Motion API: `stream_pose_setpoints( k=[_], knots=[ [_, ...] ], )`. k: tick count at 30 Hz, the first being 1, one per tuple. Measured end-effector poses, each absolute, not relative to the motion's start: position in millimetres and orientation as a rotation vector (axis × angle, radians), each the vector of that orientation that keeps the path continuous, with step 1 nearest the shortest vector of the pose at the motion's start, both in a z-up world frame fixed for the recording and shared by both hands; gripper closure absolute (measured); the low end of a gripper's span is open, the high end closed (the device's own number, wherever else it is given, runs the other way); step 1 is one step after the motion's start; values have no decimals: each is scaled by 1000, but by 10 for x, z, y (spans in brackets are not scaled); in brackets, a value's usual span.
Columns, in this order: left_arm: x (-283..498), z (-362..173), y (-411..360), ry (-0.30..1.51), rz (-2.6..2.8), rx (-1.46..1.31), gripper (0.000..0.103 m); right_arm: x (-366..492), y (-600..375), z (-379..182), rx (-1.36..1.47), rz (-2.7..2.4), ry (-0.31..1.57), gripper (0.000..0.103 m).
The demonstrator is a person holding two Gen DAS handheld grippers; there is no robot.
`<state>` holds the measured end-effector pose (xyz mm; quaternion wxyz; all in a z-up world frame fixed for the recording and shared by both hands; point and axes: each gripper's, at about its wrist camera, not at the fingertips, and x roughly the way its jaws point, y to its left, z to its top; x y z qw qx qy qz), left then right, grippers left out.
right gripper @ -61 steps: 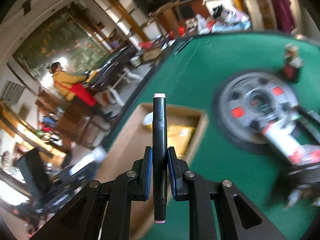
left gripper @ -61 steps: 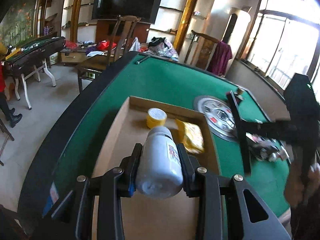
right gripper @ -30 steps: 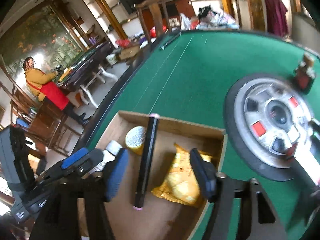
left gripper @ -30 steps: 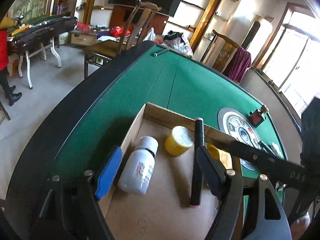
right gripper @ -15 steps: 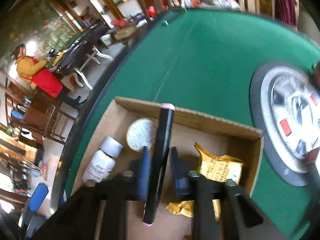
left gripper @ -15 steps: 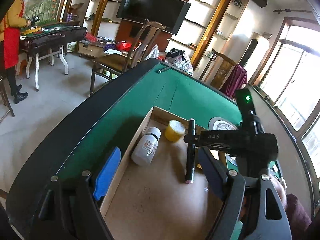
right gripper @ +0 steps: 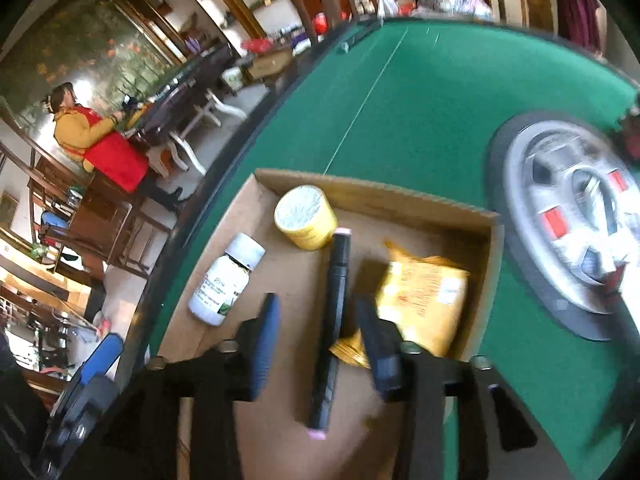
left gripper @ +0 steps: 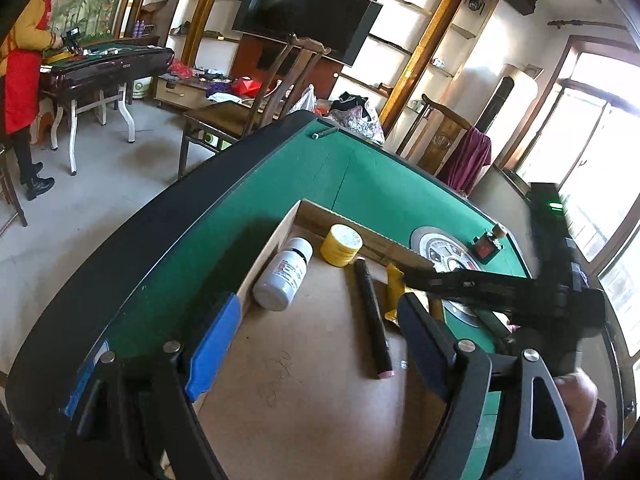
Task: Organize objects
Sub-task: 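Lower the bottle and marker into the cardboard box and open both grippers, then grasp the white-and-red glue box with the left gripper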
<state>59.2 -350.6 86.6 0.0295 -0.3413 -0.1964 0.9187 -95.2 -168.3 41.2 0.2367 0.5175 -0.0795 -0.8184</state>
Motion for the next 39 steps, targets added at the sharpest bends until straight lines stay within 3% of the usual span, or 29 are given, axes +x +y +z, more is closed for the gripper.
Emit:
stream_pose_setpoints(
  k=[7,10,12,18,21,26,30,34,36,39],
  knots=[
    [666,917,-3235,-596,2834,-1024,21,-426,-1059,1091,1168,-2629,117,15],
    [653,951,-3031,-555,2850,-996,20,-23,-653,1342,786,-2860,207,0],
    [597,961,-2909,-543,2859,-990,19,156,-337,1321,644,-2915,113,0],
    [305,883,-2534,-415,2949,-982,18,-53,638,1048,928,-3022,-202,0],
    [128,687,-2391,-364,2948,-1095,18,-68,1038,955,947,-3097,-235,0],
    [32,495,-2341,-442,2885,-1239,18,-49,1557,829,966,-3172,-255,0],
    [68,444,-2263,-435,2856,-1286,18,-9,1868,715,986,-3153,-405,0],
    [157,770,-2155,-452,2853,-1178,16,55,2038,747,961,-3148,-482,0],
    [135,966,-1927,-367,2814,-1123,7,99,2112,769,931,-3170,-482,0],
    [31,1026,-1490,-251,2700,-1111,7,54,2189,710,960,-3152,-530,0]
  ],
)
